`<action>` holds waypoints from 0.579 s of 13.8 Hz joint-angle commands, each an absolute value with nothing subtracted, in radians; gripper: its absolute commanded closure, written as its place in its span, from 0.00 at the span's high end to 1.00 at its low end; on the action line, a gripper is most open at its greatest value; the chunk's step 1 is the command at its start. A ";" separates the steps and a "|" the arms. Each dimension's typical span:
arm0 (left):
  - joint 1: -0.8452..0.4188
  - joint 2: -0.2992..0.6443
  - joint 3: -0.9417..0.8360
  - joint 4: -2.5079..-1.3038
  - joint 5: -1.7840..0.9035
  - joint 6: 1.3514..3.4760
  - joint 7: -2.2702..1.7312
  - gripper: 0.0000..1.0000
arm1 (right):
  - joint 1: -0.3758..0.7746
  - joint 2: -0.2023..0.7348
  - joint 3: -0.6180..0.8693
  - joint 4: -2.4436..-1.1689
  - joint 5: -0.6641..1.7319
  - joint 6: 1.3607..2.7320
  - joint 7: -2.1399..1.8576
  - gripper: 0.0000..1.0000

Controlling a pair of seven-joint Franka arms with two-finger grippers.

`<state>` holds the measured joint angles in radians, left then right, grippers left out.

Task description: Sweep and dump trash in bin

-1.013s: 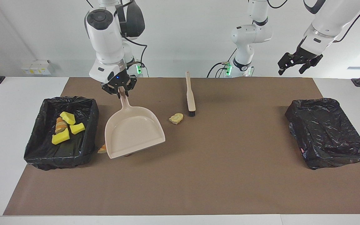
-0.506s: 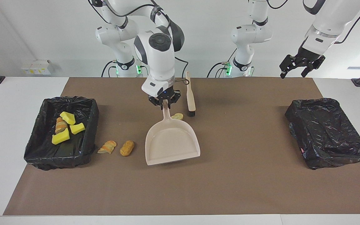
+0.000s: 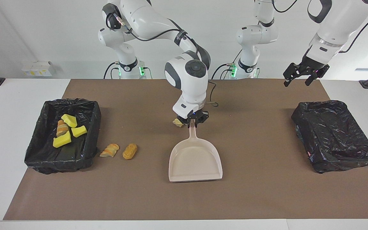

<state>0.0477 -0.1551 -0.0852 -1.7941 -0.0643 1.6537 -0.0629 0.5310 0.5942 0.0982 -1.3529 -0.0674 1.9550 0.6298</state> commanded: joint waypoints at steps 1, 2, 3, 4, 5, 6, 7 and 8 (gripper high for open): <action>0.034 -0.163 -0.077 -1.809 -0.074 1.683 -0.072 1.00 | 0.549 0.667 0.094 -1.281 -0.098 1.998 0.690 0.00; 0.029 -0.147 -0.078 -1.809 -0.074 1.686 -0.075 1.00 | 0.548 0.667 0.094 -1.279 -0.100 1.990 0.699 0.68; 0.017 -0.144 -0.078 -1.809 -0.074 1.703 -0.077 1.00 | 0.552 0.658 0.092 -1.281 -0.103 1.985 0.701 1.00; 0.015 -0.141 -0.077 -1.806 -0.074 1.727 -0.077 1.00 | 0.552 0.644 0.097 -1.281 -0.097 1.977 0.703 1.00; 0.015 -0.129 -0.077 -1.798 -0.074 1.742 -0.078 1.00 | 0.554 0.620 0.098 -1.284 -0.094 1.976 0.703 1.00; 0.015 -0.123 -0.077 -1.790 -0.080 1.758 -0.078 1.00 | 0.554 0.586 0.100 -1.314 -0.089 1.965 0.727 1.00; 0.014 -0.115 -0.077 -1.790 -0.087 1.775 -0.087 1.00 | 0.564 0.548 0.101 -1.356 -0.081 1.973 0.782 1.00; 0.008 -0.104 -0.080 -1.790 -0.089 1.808 -0.113 1.00 | 0.586 0.510 0.101 -1.402 -0.080 1.973 0.811 1.00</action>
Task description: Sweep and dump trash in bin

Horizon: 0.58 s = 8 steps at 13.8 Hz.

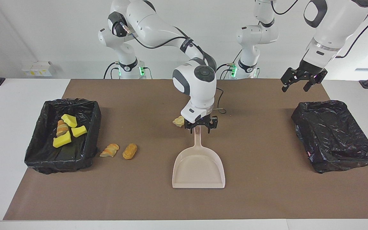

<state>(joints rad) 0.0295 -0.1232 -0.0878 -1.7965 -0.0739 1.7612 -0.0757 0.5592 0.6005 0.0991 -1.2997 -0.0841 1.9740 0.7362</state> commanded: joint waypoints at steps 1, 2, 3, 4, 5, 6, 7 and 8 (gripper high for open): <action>-0.020 -0.083 -0.081 -1.789 -0.089 1.857 -0.145 1.00 | 0.592 0.453 0.101 -1.466 -0.078 1.971 0.821 1.00; -0.034 -0.060 -0.081 -1.780 -0.087 1.902 -0.169 1.00 | 0.592 0.392 0.110 -1.542 -0.077 1.979 0.821 1.00; -0.046 -0.029 -0.081 -1.757 -0.089 1.936 -0.176 1.00 | 0.594 0.332 0.121 -1.610 -0.057 1.985 0.821 1.00; -0.054 -0.003 -0.081 -1.731 -0.090 1.947 -0.176 1.00 | 0.600 0.281 0.124 -1.665 -0.031 1.986 0.821 1.00; -0.057 0.023 -0.083 -1.692 -0.110 1.939 -0.181 1.00 | 0.615 0.231 0.124 -1.725 -0.008 1.988 0.821 1.00; -0.089 0.047 -0.090 -1.663 -0.120 1.945 -0.207 1.00 | 0.621 0.177 0.124 -1.797 0.001 2.006 0.821 1.00; -0.115 0.076 -0.092 -1.655 -0.115 1.945 -0.251 1.00 | 0.629 0.126 0.124 -1.884 0.005 2.054 0.825 1.00; -0.139 0.110 -0.094 -1.640 -0.112 1.953 -0.288 1.00 | 0.644 0.080 0.124 -1.969 0.017 2.112 0.844 1.00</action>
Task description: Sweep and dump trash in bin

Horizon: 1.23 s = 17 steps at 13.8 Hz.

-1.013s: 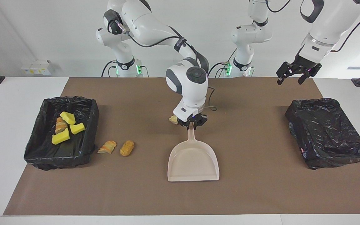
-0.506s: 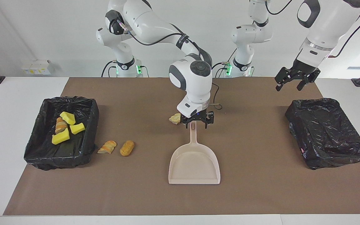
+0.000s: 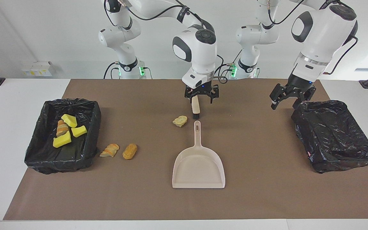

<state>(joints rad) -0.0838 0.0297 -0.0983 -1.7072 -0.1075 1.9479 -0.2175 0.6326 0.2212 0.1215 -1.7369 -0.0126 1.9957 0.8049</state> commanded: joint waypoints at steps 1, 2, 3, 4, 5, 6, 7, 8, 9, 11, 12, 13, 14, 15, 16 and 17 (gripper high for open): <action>-0.176 0.139 -0.095 -1.611 -0.110 1.962 -0.308 1.00 | 0.658 0.045 0.124 -2.043 0.029 2.168 0.860 1.00; -0.205 0.165 -0.095 -1.600 -0.120 1.963 -0.324 1.00 | 0.664 0.016 0.124 -2.093 0.041 2.196 0.868 1.00; -0.218 0.185 -0.095 -1.600 -0.120 1.965 -0.337 1.00 | 0.675 -0.004 0.126 -2.123 0.052 2.197 0.867 1.00; -0.224 0.196 -0.100 -1.598 -0.123 1.973 -0.345 1.00 | 0.696 -0.021 0.126 -2.147 0.055 2.197 0.867 1.00; -0.247 0.205 -0.109 -1.600 -0.130 1.977 -0.356 1.00 | 0.707 -0.035 0.126 -2.169 0.055 2.197 0.867 1.00; -0.293 0.222 -0.109 -1.603 -0.126 2.009 -0.383 1.00 | 0.730 -0.041 0.126 -2.195 0.055 2.197 0.868 1.00; -0.323 0.263 -0.109 -1.601 -0.123 2.058 -0.438 1.00 | 0.747 -0.044 0.126 -2.213 0.060 2.198 0.876 1.00; -0.359 0.303 -0.110 -1.601 -0.121 2.100 -0.489 1.00 | 0.752 -0.043 0.127 -2.227 0.070 2.204 0.908 1.00; -0.392 0.327 -0.109 -1.608 -0.123 2.123 -0.500 1.00 | 0.777 -0.037 0.129 -2.243 0.074 2.220 0.928 1.00; -0.429 0.365 -0.110 -1.618 -0.123 2.129 -0.502 1.00 | 0.822 -0.028 0.127 -2.291 0.075 2.291 0.985 1.00; -0.442 0.374 -0.110 -1.623 -0.123 2.132 -0.500 1.00 | 0.824 -0.028 0.129 -2.310 0.075 2.304 0.986 1.00; -0.443 0.380 -0.110 -1.631 -0.124 2.134 -0.499 1.00 | 0.824 -0.028 0.129 -2.315 0.075 2.304 0.986 0.96; -0.449 0.387 -0.112 -1.641 -0.124 2.132 -0.500 1.00 | 0.824 -0.028 0.129 -2.319 0.075 2.304 0.986 0.93; -0.483 0.391 -0.110 -1.650 -0.124 2.135 -0.505 1.00 | 0.824 -0.025 0.129 -2.319 0.077 2.306 0.986 0.90; -0.501 0.417 -0.109 -1.652 -0.123 2.147 -0.521 1.00 | 0.824 -0.015 0.129 -2.319 0.075 2.306 0.988 0.87; -0.505 0.440 -0.109 -1.652 -0.121 2.157 -0.537 1.00 | 0.825 -0.012 0.129 -2.319 0.075 2.309 0.988 0.83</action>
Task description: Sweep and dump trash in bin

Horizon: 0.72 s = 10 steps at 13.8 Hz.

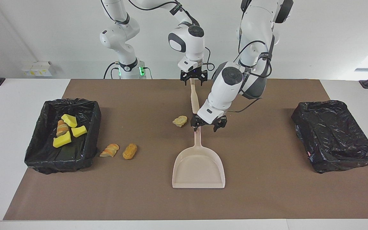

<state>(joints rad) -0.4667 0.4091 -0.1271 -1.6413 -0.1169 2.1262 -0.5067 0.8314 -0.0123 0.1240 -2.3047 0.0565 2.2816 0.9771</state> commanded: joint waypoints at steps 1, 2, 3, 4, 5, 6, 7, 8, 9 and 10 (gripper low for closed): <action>-0.508 0.449 -0.109 -1.652 -0.121 2.160 -0.538 1.00 | 0.824 -0.005 0.129 -2.319 0.077 2.312 0.988 0.79; -0.508 0.449 -0.109 -1.651 -0.121 2.155 -0.540 1.00 | 0.833 0.003 0.129 -2.319 0.075 2.313 0.988 0.76; -0.508 0.449 -0.109 -1.651 -0.121 2.155 -0.541 1.00 | 0.842 0.011 0.129 -2.318 0.077 2.315 0.986 0.75; -0.508 0.449 -0.109 -1.651 -0.121 2.157 -0.540 1.00 | 0.842 0.011 0.129 -2.318 0.077 2.313 0.985 0.71; -0.508 0.449 -0.109 -1.649 -0.121 2.155 -0.540 0.84 | 0.842 0.011 0.127 -2.318 0.077 2.313 0.983 0.65; -0.508 0.451 -0.109 -1.643 -0.123 2.145 -0.541 0.37 | 0.842 0.015 0.129 -2.318 0.077 2.313 0.982 0.57; -0.506 0.448 -0.107 -1.641 -0.121 2.140 -0.540 0.00 | 0.842 0.017 0.129 -2.316 0.075 2.313 0.983 0.49; -0.505 0.448 -0.107 -1.638 -0.114 2.140 -0.537 0.00 | 0.844 0.024 0.129 -2.315 0.077 2.313 0.979 0.38; -0.506 0.448 -0.109 -1.632 -0.073 2.141 -0.531 0.00 | 0.844 0.029 0.129 -2.304 0.075 2.309 0.979 0.20; -0.503 0.448 -0.109 -1.632 -0.058 2.140 -0.525 0.00 | 0.844 0.038 0.127 -2.280 0.075 2.290 0.983 0.01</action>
